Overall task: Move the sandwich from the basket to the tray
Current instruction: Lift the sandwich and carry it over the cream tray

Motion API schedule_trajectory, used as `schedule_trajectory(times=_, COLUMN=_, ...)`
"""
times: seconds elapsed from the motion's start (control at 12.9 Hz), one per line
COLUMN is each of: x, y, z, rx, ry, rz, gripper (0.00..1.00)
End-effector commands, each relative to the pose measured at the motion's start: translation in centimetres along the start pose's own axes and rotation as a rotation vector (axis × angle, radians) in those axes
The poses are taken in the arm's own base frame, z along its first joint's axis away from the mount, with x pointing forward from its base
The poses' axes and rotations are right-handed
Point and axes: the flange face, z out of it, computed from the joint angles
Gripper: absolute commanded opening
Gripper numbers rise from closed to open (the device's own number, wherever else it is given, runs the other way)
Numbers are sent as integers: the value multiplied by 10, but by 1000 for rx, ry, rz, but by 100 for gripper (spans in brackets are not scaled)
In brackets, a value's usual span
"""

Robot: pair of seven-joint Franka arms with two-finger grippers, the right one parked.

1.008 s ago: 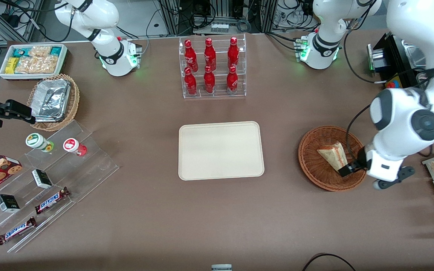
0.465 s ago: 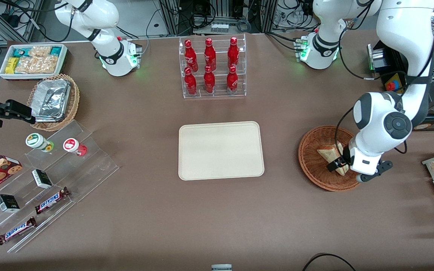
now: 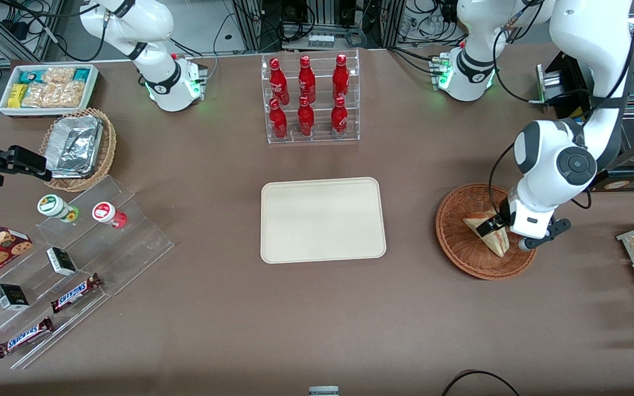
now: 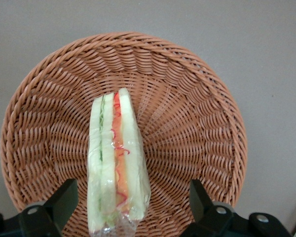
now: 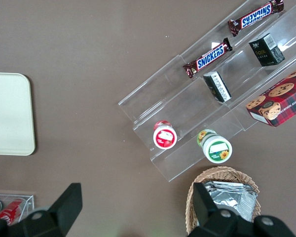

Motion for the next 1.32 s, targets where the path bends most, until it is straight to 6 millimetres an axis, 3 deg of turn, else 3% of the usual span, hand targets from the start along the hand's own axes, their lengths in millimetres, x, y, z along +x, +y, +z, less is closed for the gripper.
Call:
schedule_trajectory(times=0.0, x=-11, y=-7, z=3, rx=12, ry=7, rz=-9, gripper=100)
schedule_trajectory(times=0.54, x=-10, y=-10, z=33, rx=26, ry=-5, rz=-3, gripper=99)
schedule_trajectory(times=0.62, x=-10, y=-11, z=37, rx=31, ry=-11, rz=-4, gripper=96)
schedule_trajectory(times=0.7, x=-8, y=-14, z=39, rx=33, ry=-12, rz=-9, gripper=81)
schedule_trajectory(times=0.78, x=-7, y=-15, z=41, rx=37, ry=-14, rz=-5, gripper=58)
schedule_trajectory(times=0.93, x=-2, y=-13, z=31, rx=40, ry=1, rz=18, gripper=0)
schedule_trajectory(times=1.09, x=5, y=-14, z=13, rx=62, ry=-6, rz=44, gripper=0)
schedule_trajectory(times=1.24, x=13, y=-11, z=-26, rx=115, ry=-24, rz=67, gripper=0)
